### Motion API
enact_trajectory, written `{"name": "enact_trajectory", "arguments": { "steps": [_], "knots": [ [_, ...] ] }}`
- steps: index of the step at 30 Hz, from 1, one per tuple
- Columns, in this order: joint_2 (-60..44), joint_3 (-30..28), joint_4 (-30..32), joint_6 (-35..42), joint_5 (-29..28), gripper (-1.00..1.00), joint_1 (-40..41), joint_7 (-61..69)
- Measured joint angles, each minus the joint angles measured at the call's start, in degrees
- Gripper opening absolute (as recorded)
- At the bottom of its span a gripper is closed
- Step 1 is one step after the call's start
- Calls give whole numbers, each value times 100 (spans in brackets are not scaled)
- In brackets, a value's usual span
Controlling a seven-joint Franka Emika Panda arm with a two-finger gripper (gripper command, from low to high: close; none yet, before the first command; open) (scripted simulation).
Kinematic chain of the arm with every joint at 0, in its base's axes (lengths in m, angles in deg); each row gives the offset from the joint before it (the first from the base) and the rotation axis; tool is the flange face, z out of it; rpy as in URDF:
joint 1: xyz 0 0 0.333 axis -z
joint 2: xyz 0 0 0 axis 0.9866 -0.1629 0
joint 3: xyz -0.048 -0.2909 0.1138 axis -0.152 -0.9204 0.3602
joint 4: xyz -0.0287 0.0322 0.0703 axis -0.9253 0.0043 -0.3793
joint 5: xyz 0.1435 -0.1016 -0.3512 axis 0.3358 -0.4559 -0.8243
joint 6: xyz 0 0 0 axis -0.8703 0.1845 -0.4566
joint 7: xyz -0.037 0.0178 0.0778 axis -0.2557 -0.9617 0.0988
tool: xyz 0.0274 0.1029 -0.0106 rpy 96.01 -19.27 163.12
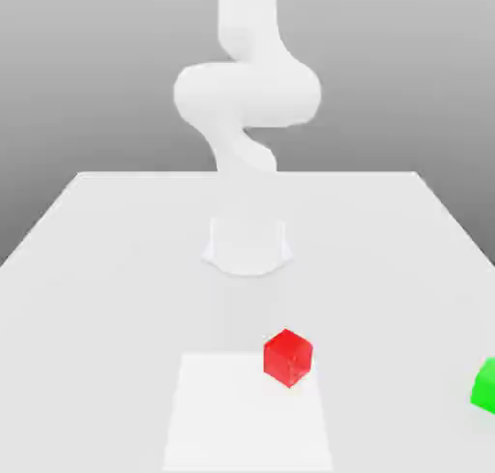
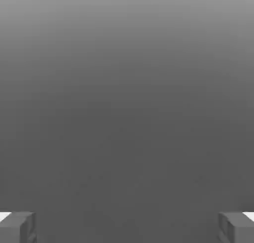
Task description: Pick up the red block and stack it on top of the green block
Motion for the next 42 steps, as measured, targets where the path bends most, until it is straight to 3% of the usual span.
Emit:
{"name": "enact_trajectory", "arguments": {
  "steps": [17, 24, 25, 32, 39, 42],
  "knots": [
    [-3459, -428, 2915, -2543, -73, 0, -1190, 3133],
    [-5166, -114, 2910, -3940, 319, 0, -1055, 3654],
    [-5292, -72, 2893, -4048, 346, -100, -1019, 3675],
    [-5282, -64, 2895, -4032, 330, -100, -1009, 3661],
    [-3964, -152, 3082, -2903, 18, -100, -1005, 3438],
    [-3940, 24, 2720, -2516, -21, -100, -1339, 3196]
  ]
}}
